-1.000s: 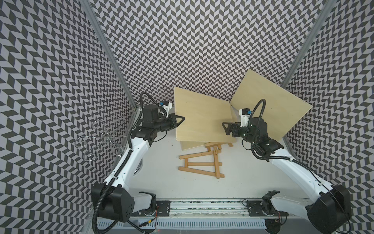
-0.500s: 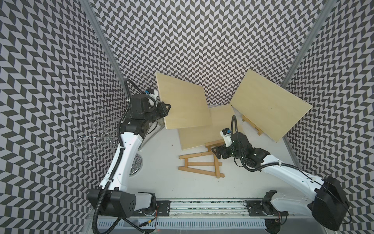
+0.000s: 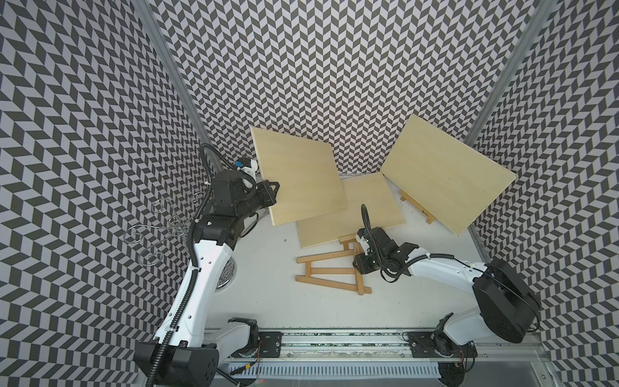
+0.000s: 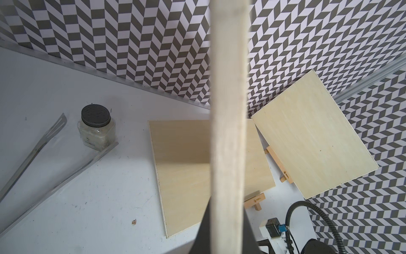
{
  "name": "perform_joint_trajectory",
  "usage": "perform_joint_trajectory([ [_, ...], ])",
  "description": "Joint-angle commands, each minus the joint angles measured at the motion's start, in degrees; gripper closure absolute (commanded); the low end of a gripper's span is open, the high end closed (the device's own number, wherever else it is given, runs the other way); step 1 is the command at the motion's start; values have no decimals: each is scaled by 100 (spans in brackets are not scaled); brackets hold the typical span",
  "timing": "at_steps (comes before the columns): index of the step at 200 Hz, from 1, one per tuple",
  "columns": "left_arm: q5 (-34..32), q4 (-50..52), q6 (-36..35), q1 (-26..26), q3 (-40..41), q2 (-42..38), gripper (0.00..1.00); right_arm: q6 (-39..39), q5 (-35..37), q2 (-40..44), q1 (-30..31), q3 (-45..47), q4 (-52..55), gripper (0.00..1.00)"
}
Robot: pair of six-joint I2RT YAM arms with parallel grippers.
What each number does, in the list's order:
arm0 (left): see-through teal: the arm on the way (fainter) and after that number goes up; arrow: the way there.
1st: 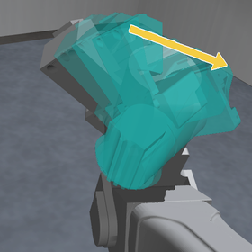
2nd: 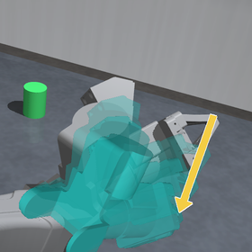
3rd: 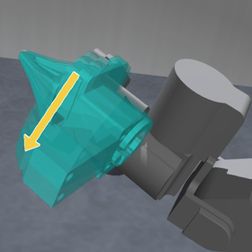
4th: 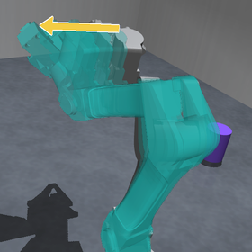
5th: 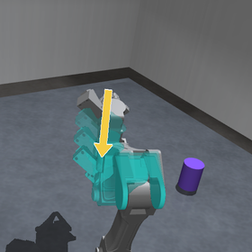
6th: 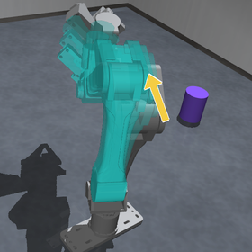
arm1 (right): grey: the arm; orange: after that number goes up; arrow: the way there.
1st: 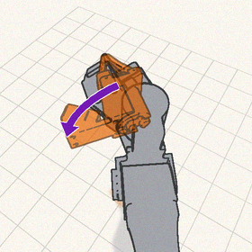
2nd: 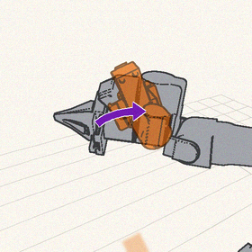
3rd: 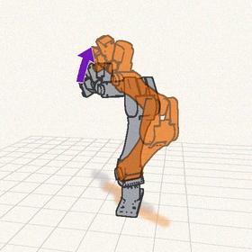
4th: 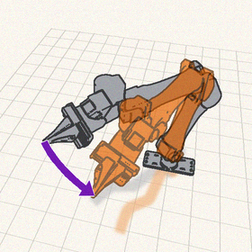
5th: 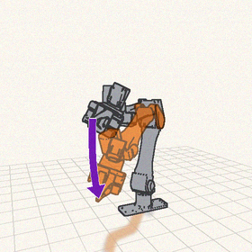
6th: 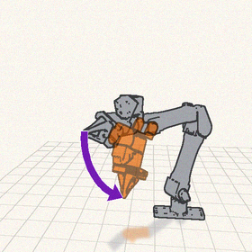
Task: Assemble the easel
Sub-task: Pick up the easel at the center of the board.
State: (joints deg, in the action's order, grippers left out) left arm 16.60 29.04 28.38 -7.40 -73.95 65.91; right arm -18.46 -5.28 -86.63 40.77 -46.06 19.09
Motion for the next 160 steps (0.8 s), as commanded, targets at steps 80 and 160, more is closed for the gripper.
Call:
perform_joint_trajectory([
  [80, -549, -242, -560, -116, 162, -15, 100, 143, -667, -173, -73, -340, 199, 99],
  [160, -674, -192, -697, -187, 87, 115, 100, -343, -4272, 811, -1838, -351, -289, 100],
])
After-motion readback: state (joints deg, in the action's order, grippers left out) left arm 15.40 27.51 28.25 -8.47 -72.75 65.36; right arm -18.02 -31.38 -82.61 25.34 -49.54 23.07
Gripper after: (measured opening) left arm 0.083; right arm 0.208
